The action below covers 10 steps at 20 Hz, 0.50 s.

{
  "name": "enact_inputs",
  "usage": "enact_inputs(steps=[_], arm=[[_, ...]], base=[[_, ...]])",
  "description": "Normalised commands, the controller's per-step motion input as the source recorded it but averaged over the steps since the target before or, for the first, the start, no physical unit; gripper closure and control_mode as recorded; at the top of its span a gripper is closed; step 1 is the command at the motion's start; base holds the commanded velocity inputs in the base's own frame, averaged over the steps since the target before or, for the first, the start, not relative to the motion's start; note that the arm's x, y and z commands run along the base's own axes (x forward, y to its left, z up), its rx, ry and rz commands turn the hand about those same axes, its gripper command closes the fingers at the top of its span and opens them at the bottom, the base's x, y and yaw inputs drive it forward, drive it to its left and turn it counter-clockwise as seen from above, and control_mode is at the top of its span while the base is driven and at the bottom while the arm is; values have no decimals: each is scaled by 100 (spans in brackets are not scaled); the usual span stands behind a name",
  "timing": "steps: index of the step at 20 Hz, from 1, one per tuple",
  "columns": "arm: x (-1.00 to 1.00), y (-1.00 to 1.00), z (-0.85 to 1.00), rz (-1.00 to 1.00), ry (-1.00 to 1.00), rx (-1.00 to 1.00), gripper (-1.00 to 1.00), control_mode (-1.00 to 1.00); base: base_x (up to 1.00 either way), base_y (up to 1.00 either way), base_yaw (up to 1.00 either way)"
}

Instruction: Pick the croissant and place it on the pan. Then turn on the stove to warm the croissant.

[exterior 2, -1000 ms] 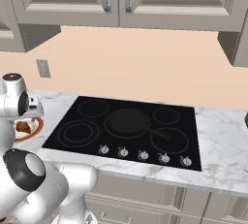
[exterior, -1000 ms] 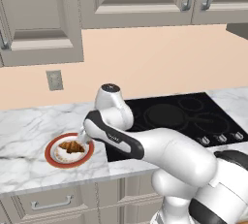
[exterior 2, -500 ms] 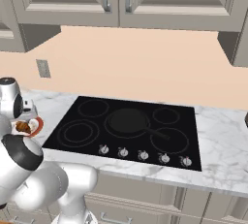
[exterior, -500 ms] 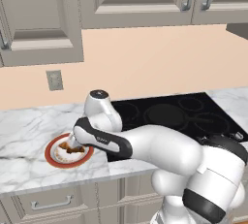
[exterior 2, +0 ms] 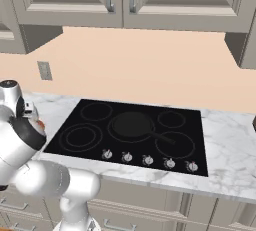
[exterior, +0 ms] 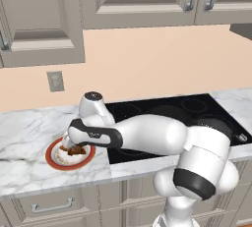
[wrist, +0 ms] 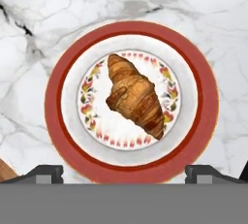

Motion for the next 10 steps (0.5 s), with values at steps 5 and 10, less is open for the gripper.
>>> enact_inputs(steps=[5, 10], arm=[[18, 33, -18, 0, 1, 0, -100, -100], [6, 26, -13, 0, 0, -2, -100, -100]], base=[[0, 0, 0], [0, 0, 0]])
